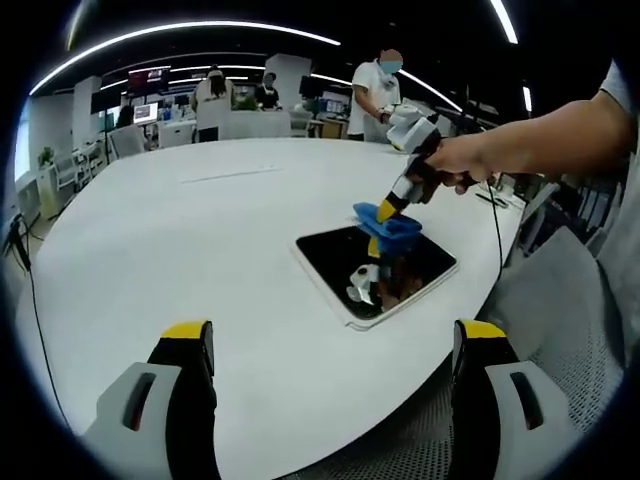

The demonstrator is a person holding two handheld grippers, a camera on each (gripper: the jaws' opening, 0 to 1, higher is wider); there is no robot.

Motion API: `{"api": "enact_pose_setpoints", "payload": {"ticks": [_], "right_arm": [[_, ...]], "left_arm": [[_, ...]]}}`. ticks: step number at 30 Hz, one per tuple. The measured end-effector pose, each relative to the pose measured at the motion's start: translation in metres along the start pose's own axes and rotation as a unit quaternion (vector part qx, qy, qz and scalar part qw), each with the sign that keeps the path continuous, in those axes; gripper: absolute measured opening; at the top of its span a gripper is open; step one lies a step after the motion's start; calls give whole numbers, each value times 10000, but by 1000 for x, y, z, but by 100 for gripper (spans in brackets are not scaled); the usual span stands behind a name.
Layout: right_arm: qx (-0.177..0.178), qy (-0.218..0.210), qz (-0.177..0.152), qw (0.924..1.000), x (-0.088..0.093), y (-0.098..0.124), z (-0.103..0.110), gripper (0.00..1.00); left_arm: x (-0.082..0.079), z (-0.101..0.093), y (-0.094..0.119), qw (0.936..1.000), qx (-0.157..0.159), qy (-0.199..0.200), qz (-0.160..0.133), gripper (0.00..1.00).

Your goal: Wipe the mirror surface with the cleaning cloth until all visible marks leave the cleaned area.

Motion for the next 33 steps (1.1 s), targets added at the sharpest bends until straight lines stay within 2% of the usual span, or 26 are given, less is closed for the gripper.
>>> {"api": "enact_pose_setpoints", "payload": {"ticks": [12,20,25,33], "right_arm": [[136,-82,-49,9999,1,0,-7,0],[246,-85,-123,9996,4,1,-5,0],[283,-261,-155,9991,10,5,-5,0],[325,-315,-128,9989,29,16,2,0]], "left_arm": [[1,2,0,10000,-32,-29,17,99],[0,3,0,9999,-85,-65,8,99],[-1,4,1,9998,-153,-78,-29,99],[-1,2,1,9997,-186,-168,-34,99]]}}
Point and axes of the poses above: the point that each gripper's makers call its tool centre point, and the gripper's own axes: y roughly backward along the fingers, z roughly to its left, x roughly out of its underside, the point moved 8 cm from there along y, roughly backward along the fingers, and after that the axes turned 10 degrees about -z, right-handed, at the moved point
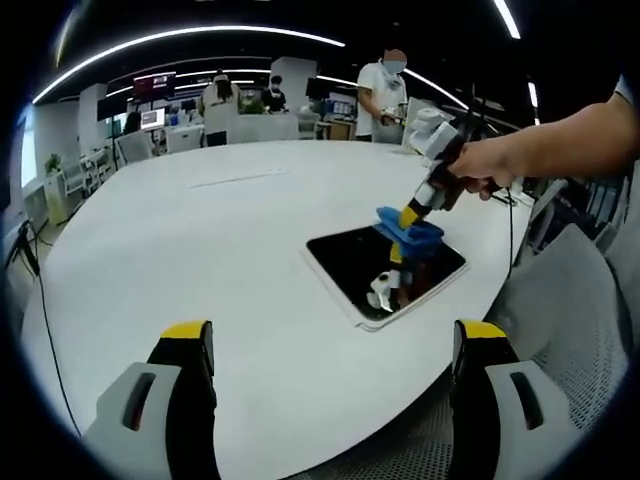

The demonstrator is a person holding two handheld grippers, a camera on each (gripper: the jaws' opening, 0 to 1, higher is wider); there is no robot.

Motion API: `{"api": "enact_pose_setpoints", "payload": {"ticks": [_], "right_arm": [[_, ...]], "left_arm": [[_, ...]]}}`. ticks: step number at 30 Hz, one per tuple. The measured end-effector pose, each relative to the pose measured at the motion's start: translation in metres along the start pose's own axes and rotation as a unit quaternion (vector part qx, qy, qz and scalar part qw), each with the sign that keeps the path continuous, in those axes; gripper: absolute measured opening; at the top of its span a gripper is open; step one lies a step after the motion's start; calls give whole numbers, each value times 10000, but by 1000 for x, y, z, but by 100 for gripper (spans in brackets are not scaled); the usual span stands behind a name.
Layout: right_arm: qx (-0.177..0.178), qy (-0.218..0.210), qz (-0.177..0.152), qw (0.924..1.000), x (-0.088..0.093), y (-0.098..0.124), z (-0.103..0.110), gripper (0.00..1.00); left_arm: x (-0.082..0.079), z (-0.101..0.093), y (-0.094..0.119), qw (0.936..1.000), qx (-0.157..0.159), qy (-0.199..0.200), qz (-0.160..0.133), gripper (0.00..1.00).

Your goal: Wipe the mirror surface with the cleaning cloth until all visible marks leave the cleaned area.

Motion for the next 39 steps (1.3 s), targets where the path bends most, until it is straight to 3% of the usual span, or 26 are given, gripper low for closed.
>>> {"api": "enact_pose_setpoints", "payload": {"ticks": [21,39], "right_arm": [[-26,-298,-65,9995,40,19,5,0],[-41,-243,-67,9997,67,38,16,0]], "left_arm": [[-1,-3,1,10000,25,-65,-8,99],[0,-4,1,10000,44,24,67,99]]}}
Point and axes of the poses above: the point that each gripper's makers call its tool centre point, and the gripper's own axes: y roughly backward along the fingers, z roughly to its left, x roughly out of its underside, the point moved 8 cm from there along y, roughly backward along the fingers, and after that the axes turned 10 degrees about -z, right-handed, at the moved point
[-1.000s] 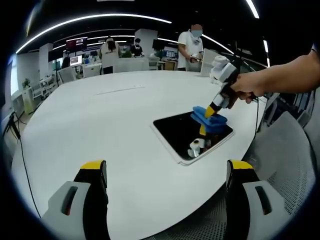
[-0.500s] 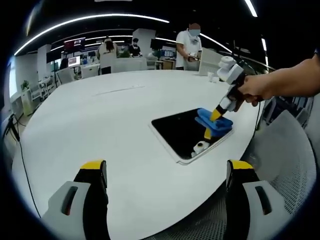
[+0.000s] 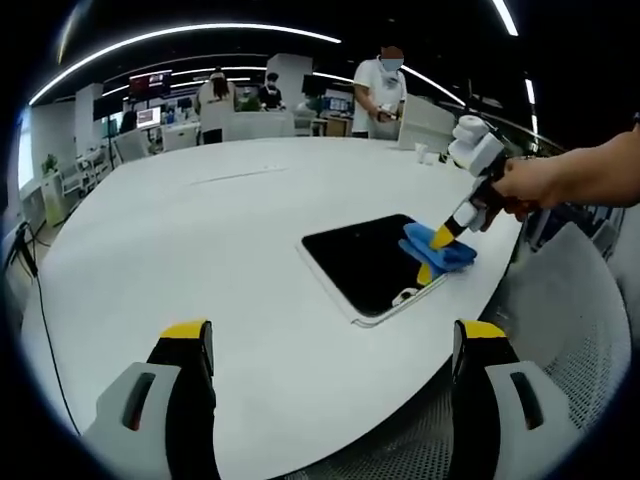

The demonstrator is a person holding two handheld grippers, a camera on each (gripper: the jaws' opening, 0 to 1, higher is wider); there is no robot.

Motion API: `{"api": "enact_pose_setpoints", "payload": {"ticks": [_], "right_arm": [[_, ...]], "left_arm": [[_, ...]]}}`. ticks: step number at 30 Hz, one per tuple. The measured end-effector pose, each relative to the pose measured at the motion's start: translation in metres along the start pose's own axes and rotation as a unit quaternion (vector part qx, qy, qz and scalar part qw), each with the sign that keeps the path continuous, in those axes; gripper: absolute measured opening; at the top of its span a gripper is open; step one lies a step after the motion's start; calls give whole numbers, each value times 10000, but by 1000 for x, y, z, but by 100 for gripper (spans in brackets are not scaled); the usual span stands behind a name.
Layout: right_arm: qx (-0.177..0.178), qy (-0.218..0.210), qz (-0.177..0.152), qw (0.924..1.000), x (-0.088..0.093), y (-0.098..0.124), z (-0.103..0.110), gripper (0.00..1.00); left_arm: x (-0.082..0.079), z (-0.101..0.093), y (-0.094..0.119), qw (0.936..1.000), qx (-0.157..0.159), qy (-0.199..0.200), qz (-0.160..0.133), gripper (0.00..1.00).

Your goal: Wipe the mirror surface with the cleaning cloth until all visible marks leave the cleaned area.

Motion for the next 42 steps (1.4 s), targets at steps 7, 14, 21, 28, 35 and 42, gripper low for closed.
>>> {"api": "enact_pose_setpoints", "payload": {"ticks": [7,14,21,28,35,42], "right_arm": [[-21,-73,-8,10000,6,0,-1,0],[-94,-63,30,9999,12,3,0,0],[-175,-49,59,9998,16,5,-1,0],[-225,42,124,9997,17,6,0,0],[-297,75,166,9994,20,7,-1,0],[-331,66,199,9992,21,8,-6,0]], "left_arm": [[0,-1,1,10000,44,-8,-18,99],[-1,-1,1,10000,25,-33,-40,99],[-2,-3,2,9998,71,-152,-83,99],[-3,0,3,9998,-22,-130,-149,99],[-4,0,2,9998,-57,-127,-168,99],[-4,1,2,9998,-26,-101,-177,99]]}}
Point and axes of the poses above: the point that each gripper's makers call its tool centre point, and the gripper's own axes: y roughly backward along the fingers, z roughly to its left, x roughly out of its underside, the point moved 8 cm from there along y, roughly backward along the fingers, and after that the axes turned 10 degrees about -z, right-handed, at the moved point
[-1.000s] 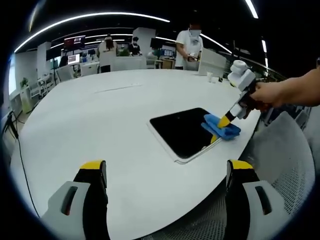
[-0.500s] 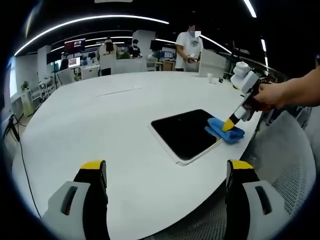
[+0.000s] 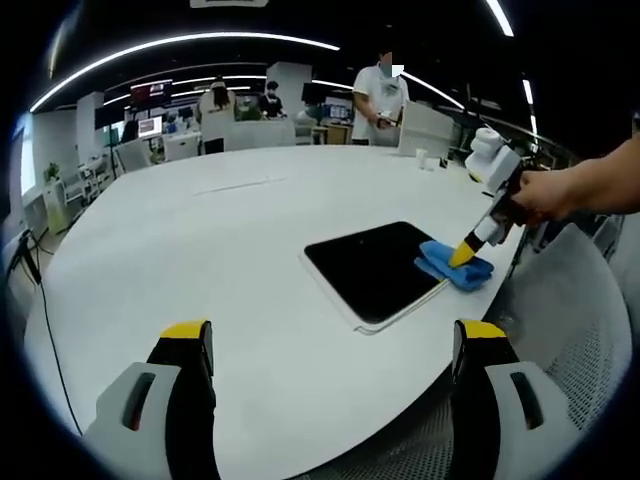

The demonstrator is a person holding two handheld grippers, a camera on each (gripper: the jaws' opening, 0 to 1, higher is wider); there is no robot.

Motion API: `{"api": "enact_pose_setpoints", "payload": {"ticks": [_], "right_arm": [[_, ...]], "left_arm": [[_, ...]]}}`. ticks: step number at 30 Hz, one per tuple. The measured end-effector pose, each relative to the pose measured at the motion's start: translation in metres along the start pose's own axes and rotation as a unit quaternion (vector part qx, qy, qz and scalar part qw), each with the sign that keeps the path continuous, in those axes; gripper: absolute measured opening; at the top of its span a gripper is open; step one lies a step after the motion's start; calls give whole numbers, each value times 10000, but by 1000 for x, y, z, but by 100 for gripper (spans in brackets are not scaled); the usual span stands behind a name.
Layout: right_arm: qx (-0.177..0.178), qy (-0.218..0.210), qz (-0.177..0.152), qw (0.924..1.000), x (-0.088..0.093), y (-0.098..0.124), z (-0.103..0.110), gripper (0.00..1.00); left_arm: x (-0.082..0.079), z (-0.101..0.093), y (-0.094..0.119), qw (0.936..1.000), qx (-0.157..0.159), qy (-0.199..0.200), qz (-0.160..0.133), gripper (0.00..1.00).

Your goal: Wipe the mirror surface with the cleaning cloth until all visible marks leave the cleaned area.

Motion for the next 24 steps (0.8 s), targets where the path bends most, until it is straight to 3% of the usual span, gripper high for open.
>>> {"api": "enact_pose_setpoints", "payload": {"ticks": [24], "right_arm": [[80,-76,51,9999,-1,9,-30,0]], "left_arm": [[0,1,-1,10000,24,87,-16,99]]}}
Point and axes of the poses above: the point that each gripper's makers call its tool centre point, and the gripper's own axes: y roughly backward along the fingers, z roughly to its left, x roughly out of its underside, the point moved 8 cm from there along y, roughly backward along the fingers, and after that the axes turned 10 degrees about -z, right-handed, at the moved point
